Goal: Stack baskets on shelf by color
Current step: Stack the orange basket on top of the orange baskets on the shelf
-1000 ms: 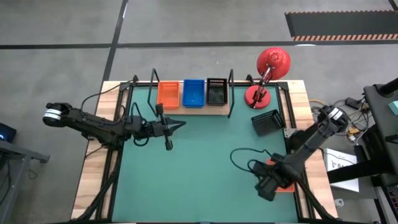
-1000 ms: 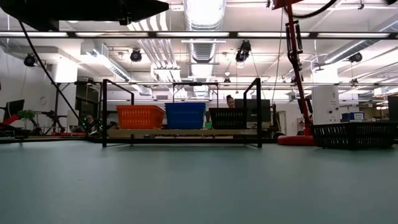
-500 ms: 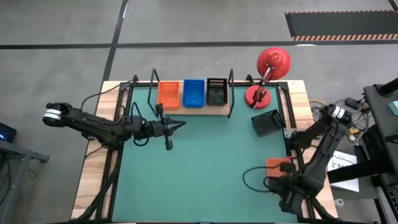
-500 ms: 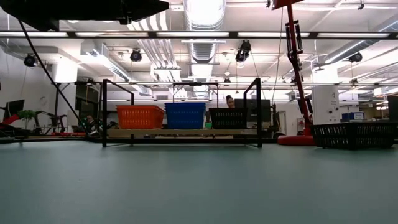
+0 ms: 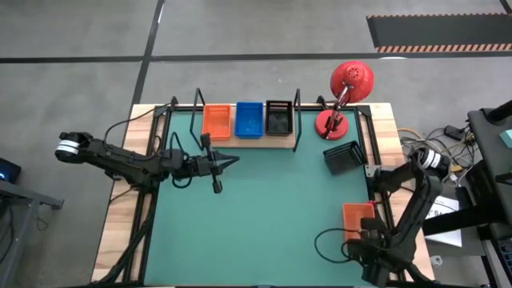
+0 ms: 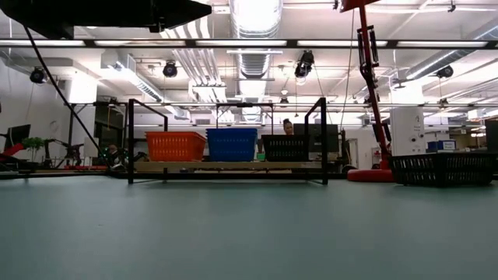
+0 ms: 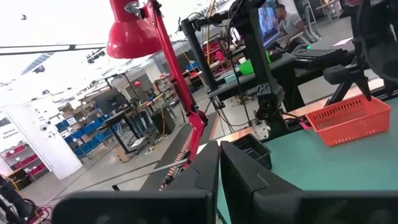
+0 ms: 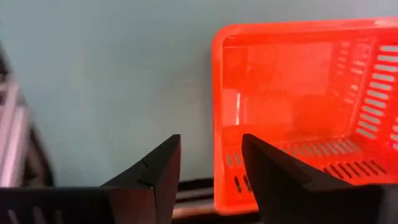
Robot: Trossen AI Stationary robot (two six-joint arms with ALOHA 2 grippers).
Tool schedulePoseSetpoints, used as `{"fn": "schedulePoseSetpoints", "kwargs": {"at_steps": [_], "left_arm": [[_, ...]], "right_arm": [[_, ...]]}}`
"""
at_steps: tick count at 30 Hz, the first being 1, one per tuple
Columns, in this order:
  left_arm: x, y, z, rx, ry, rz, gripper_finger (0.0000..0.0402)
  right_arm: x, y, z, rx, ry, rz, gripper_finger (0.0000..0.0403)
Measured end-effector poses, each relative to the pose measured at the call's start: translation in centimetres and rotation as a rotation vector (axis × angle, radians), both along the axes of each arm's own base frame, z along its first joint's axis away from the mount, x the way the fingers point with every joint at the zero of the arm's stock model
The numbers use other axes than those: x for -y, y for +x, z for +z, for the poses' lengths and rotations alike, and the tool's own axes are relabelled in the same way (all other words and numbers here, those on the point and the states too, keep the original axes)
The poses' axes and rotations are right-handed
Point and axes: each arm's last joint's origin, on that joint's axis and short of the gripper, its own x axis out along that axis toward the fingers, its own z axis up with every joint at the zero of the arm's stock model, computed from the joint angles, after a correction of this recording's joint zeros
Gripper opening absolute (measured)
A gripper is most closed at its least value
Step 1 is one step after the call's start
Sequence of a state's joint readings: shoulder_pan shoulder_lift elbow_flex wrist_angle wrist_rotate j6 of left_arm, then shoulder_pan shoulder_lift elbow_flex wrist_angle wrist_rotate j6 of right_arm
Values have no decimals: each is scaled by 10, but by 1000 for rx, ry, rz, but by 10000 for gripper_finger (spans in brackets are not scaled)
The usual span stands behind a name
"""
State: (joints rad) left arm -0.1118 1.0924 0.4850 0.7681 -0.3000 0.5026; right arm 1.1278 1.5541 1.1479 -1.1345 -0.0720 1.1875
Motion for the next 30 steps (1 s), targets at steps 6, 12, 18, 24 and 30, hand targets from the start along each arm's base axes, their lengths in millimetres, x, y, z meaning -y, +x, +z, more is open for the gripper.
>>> {"fn": "schedulePoseSetpoints", "kwargs": {"at_steps": [6,12,18,24,30], "left_arm": [[0,0,0,-1,-2,-2,0],[0,0,0,4,-26,-6,0],[0,-1,1,9,-28,-6,0],[-3,-16,18,75,47,94,0],[-6,-37,29,105,45,109,0]], "right_arm": [[4,1,-23,50,-71,66,129],[4,2,-31,91,-33,59,46],[0,18,-18,187,-17,19,11],[7,58,1,263,10,-74,9],[27,100,21,422,-57,-69,9]]}}
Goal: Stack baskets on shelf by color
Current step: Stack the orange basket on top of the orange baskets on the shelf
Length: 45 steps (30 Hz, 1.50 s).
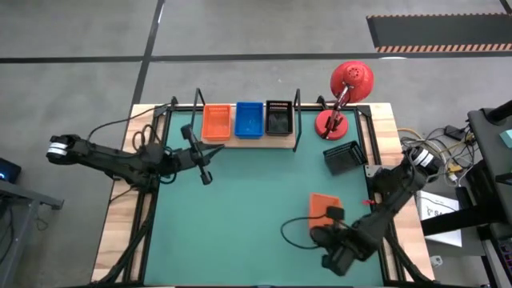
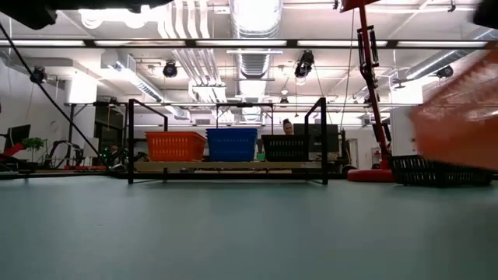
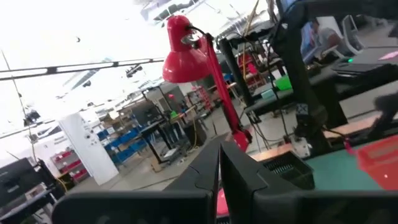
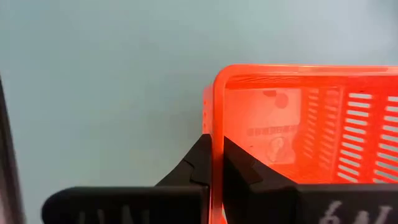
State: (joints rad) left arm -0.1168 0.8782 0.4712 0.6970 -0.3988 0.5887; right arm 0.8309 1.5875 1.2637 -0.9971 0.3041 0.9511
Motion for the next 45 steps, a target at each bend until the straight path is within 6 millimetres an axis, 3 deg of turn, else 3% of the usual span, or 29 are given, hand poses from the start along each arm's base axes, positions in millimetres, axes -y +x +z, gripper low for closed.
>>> {"fn": "schedulePoseSetpoints", "kwargs": {"at_steps": [8,16,22,32,45], "left_arm": [[-1,-28,-14,44,-18,-16,0],[-3,-42,-22,70,-22,-16,0],[-4,-44,-21,90,-36,-20,0],[-4,-46,-23,94,-40,-22,0],[-4,-46,-23,129,-44,-22,0]], "right_arm": [[25,52,31,326,-252,-6,9],[38,109,34,595,-363,99,9],[64,153,37,763,-448,112,9],[124,200,27,823,-533,9,9],[177,245,32,759,-597,-22,9]]}}
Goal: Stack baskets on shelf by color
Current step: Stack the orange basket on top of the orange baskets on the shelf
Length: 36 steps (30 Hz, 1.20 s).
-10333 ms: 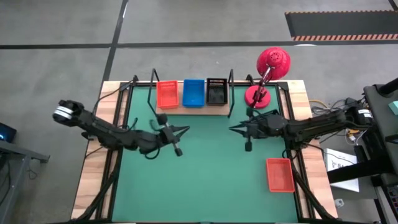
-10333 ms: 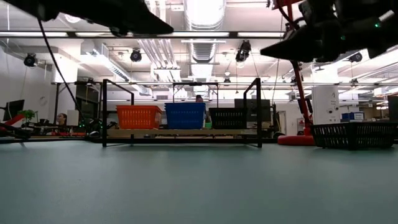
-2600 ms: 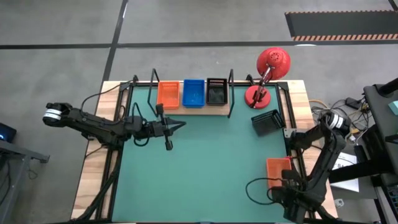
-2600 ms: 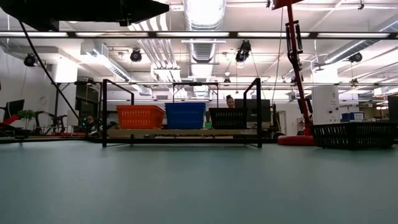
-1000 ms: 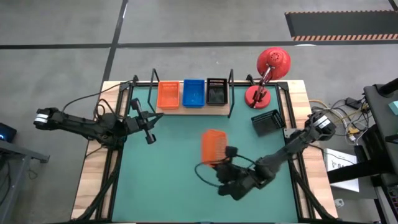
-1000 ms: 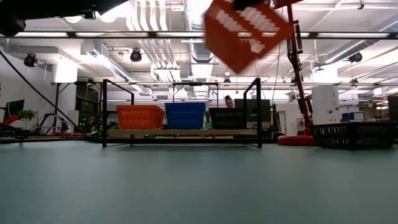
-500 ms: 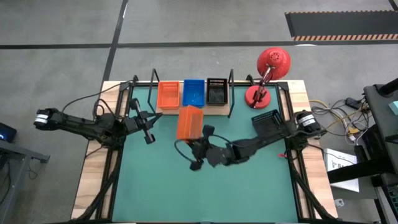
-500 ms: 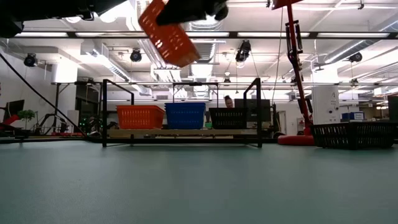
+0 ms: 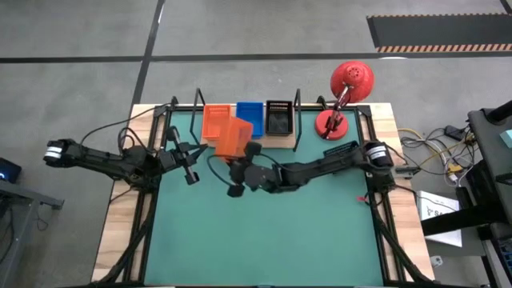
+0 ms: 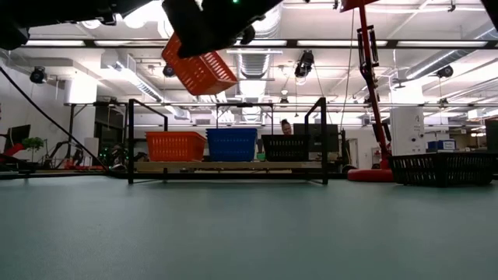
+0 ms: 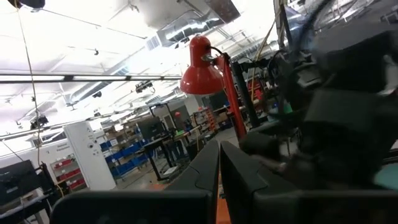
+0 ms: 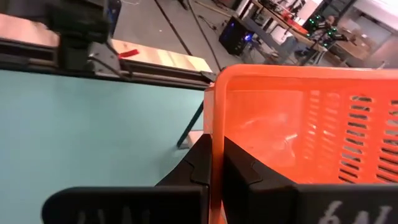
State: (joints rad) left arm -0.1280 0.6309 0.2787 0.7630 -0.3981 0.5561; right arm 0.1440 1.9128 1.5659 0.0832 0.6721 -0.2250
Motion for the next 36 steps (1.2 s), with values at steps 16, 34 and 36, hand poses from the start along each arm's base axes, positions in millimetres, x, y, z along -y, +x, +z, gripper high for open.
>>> {"fn": "schedulePoseSetpoints", "kwargs": {"at_steps": [16,34,36], "left_arm": [[0,0,1,27,-3,0,0],[-1,-5,5,57,0,4,0],[-1,-6,5,62,0,4,0]], "right_arm": [[73,48,-1,-31,-13,48,9],[145,51,-1,27,209,115,9],[150,50,-2,23,211,105,9]]}}
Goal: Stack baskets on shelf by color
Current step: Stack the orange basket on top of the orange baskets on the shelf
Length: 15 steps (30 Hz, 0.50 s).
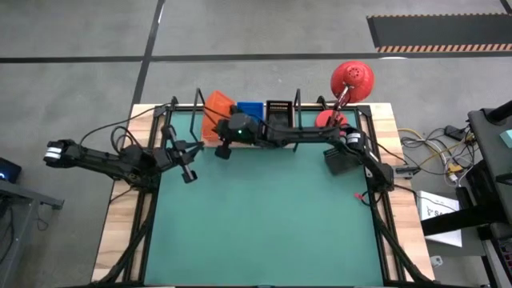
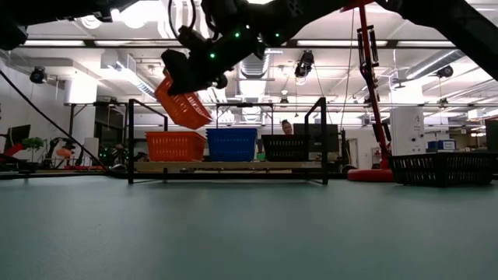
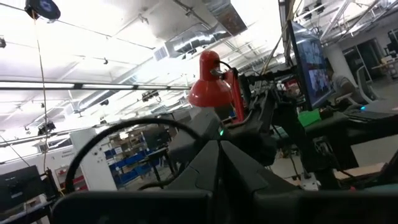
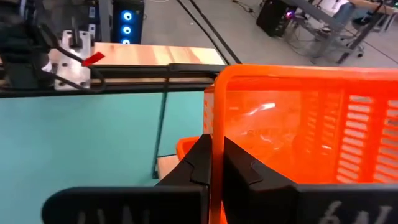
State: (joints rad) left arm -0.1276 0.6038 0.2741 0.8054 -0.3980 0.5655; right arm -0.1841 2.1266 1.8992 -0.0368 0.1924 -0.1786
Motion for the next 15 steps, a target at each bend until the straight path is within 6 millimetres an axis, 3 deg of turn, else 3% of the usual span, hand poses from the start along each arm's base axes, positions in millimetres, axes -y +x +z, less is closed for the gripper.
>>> {"fn": "schedulePoseSetpoints", "kwargs": {"at_steps": [9,15], "left_arm": [[0,-1,1,9,0,2,0],[0,-2,2,14,0,2,0]], "right_arm": [[8,2,-15,-39,5,-13,10],[8,3,-18,-51,-11,-24,33]]}}
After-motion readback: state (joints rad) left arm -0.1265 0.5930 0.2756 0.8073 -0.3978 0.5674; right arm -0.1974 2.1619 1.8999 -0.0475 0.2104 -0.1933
